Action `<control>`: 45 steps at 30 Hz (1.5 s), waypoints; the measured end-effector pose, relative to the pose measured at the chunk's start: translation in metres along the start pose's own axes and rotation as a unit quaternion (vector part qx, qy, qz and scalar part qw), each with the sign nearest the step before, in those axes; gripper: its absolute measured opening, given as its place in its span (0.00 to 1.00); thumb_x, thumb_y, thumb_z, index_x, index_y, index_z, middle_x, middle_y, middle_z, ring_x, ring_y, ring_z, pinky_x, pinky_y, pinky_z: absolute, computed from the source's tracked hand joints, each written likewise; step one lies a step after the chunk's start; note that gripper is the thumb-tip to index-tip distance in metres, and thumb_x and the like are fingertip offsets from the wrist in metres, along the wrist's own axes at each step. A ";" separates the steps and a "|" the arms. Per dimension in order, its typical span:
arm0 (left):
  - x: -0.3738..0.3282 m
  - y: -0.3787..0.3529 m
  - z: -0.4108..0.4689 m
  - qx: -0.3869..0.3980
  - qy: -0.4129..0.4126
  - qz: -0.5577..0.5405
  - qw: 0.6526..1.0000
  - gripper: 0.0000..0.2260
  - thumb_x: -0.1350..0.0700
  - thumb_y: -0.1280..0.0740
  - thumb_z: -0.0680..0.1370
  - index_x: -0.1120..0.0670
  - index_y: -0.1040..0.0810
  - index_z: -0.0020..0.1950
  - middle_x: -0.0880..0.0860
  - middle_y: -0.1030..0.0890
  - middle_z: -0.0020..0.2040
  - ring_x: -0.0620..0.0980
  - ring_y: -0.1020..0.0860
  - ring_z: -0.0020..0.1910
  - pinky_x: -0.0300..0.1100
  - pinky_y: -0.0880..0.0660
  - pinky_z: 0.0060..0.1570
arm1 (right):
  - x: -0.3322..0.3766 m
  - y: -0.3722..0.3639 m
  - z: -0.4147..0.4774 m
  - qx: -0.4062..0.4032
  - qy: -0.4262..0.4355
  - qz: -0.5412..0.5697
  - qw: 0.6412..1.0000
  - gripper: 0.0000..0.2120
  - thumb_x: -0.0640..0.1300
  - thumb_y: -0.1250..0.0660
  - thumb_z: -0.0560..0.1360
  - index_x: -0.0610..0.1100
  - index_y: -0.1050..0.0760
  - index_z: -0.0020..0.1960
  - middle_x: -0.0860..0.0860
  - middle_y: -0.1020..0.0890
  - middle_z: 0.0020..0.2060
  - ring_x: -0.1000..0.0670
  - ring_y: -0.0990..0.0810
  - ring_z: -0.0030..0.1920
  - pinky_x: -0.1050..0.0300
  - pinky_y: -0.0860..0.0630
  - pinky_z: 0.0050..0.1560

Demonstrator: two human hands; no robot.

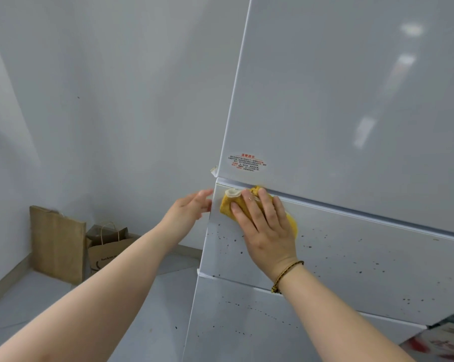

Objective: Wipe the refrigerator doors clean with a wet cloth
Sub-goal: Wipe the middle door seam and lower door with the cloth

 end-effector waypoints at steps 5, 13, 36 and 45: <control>-0.020 0.008 0.000 0.009 -0.059 -0.067 0.996 0.10 0.50 0.48 0.81 0.47 0.27 0.49 0.48 0.21 0.49 0.48 0.24 0.53 0.41 0.33 0.62 | 0.019 -0.013 0.015 0.002 0.005 0.010 1.000 0.20 0.37 0.56 0.79 0.44 0.39 0.69 0.46 0.43 0.72 0.43 0.53 0.75 0.47 0.52 0.72; -0.029 0.004 -0.008 0.047 -0.066 -0.014 0.997 0.16 0.52 0.54 0.81 0.43 0.27 0.51 0.41 0.24 0.53 0.37 0.26 0.53 0.35 0.34 0.59 | 0.047 -0.039 -0.042 0.095 0.162 -0.014 0.982 0.22 0.36 0.62 0.78 0.45 0.38 0.67 0.45 0.41 0.71 0.43 0.51 0.73 0.46 0.59 0.74; -0.016 -0.026 -0.030 -0.045 -0.111 0.154 0.981 0.26 0.58 0.43 0.79 0.42 0.49 0.73 0.43 0.37 0.63 0.41 0.36 0.64 0.35 0.41 0.58 | -0.044 0.015 -0.032 -0.067 -0.028 0.021 0.997 0.16 0.37 0.47 0.77 0.48 0.32 0.63 0.49 0.42 0.74 0.43 0.47 0.74 0.47 0.48 0.73; -0.022 -0.049 -0.054 -0.115 -0.197 0.385 0.894 0.25 0.40 0.48 0.77 0.44 0.52 0.72 0.49 0.51 0.74 0.47 0.51 0.73 0.43 0.51 0.68 | -0.025 -0.008 -0.078 0.033 0.142 -0.001 0.989 0.20 0.37 0.56 0.79 0.46 0.37 0.68 0.49 0.37 0.69 0.45 0.56 0.75 0.49 0.50 0.73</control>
Point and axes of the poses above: each hand's wrist, its own z-axis towards the middle knuckle, its own y-axis out of the back of the hand, x = y × z, the point moved 7 cm from there along z, towards the middle knuckle
